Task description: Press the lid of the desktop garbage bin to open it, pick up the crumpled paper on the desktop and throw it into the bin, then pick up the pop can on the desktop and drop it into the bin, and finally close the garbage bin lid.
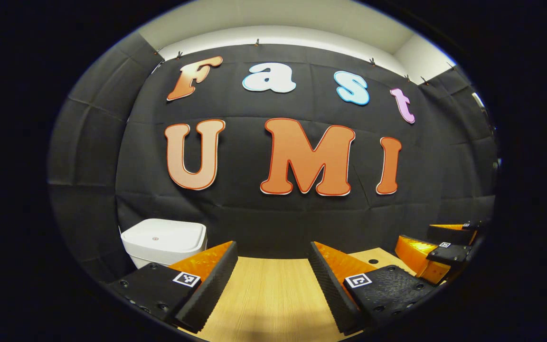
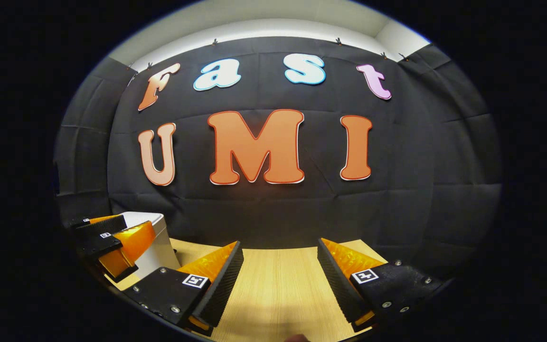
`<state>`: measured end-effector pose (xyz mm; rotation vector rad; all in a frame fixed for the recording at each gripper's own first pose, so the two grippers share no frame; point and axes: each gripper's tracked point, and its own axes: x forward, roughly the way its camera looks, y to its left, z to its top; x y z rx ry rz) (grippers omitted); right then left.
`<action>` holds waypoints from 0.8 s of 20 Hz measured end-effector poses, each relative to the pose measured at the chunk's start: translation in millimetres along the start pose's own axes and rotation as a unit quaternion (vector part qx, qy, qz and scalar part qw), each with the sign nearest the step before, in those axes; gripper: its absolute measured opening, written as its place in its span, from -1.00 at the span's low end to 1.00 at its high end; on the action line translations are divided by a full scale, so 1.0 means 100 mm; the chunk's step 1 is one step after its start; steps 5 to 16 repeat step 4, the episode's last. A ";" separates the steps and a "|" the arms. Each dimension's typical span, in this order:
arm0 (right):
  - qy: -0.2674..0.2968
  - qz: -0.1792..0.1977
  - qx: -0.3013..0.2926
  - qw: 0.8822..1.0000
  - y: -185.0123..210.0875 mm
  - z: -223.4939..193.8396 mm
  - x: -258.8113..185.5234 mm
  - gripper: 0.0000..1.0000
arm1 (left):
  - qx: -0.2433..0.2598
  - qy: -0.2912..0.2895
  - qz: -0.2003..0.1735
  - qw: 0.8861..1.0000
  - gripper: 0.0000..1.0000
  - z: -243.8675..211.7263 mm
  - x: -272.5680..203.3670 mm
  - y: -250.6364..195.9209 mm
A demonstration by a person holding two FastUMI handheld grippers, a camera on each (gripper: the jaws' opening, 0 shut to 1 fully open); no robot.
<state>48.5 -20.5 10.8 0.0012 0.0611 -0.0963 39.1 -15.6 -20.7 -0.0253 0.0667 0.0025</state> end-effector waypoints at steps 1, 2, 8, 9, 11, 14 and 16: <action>0.003 0.001 0.002 1.000 0.02 -0.02 0.01 0.87 | 0.009 0.002 0.000 1.000 0.89 -0.04 0.00 0.00; 0.006 0.004 0.003 1.000 0.04 -0.04 0.01 0.87 | 0.013 0.005 -0.003 1.000 0.89 -0.06 0.01 -0.01; 0.008 0.008 0.001 1.000 0.06 -0.05 0.01 0.87 | 0.011 0.007 -0.002 1.000 0.89 -0.07 0.00 -0.01; 0.008 0.008 0.001 1.000 0.06 -0.05 0.01 0.87 | 0.011 0.007 -0.002 1.000 0.89 -0.07 0.00 -0.01; 0.008 0.008 0.001 1.000 0.06 -0.05 0.01 0.87 | 0.011 0.007 -0.002 1.000 0.89 -0.07 0.00 -0.01; 0.008 0.008 0.001 1.000 0.06 -0.05 0.01 0.87 | 0.011 0.007 -0.002 1.000 0.89 -0.07 0.00 -0.01; 0.008 0.008 0.001 1.000 0.06 -0.05 0.01 0.87 | 0.011 0.007 -0.002 1.000 0.89 -0.07 0.00 -0.01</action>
